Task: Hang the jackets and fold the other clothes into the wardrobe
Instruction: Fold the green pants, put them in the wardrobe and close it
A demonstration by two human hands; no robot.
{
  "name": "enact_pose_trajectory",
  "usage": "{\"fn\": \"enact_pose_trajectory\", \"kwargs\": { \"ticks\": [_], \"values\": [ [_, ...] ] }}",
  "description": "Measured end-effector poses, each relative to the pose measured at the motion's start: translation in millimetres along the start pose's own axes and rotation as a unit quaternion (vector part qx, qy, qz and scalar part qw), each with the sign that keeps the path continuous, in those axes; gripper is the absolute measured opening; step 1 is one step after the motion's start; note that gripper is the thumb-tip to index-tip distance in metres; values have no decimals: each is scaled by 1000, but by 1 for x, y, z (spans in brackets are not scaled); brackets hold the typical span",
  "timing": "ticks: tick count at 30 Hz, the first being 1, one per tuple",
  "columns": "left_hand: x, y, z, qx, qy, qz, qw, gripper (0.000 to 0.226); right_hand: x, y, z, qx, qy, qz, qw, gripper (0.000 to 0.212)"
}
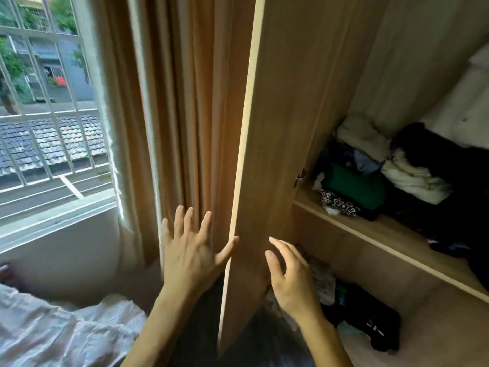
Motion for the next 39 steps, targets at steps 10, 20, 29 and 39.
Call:
{"fn": "enact_pose_trajectory", "kwargs": {
  "ticks": [10,20,29,39],
  "values": [
    [140,-5,16,-48,-183,-30,981,89,104,-6,-33,17,-57,94,994,34],
    [151,-16,75,-239,-380,-46,892,69,101,14,8,62,-142,157,975,35],
    [98,-48,176,-109,-500,-116,852,103,38,73,47,91,-192,269,939,24],
    [88,-75,346,-19,-594,-56,802,89,-24,156,92,130,-209,372,895,27]
  ]
}}
Point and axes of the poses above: each hand's wrist, its own x-axis towards the middle knuckle, its own y-axis out of the back of the hand, z = x × y, the point moved 9 cm from there along x, towards the middle knuckle, and after that the axes turned 15 degrees about -z, right-handed, at the moved point
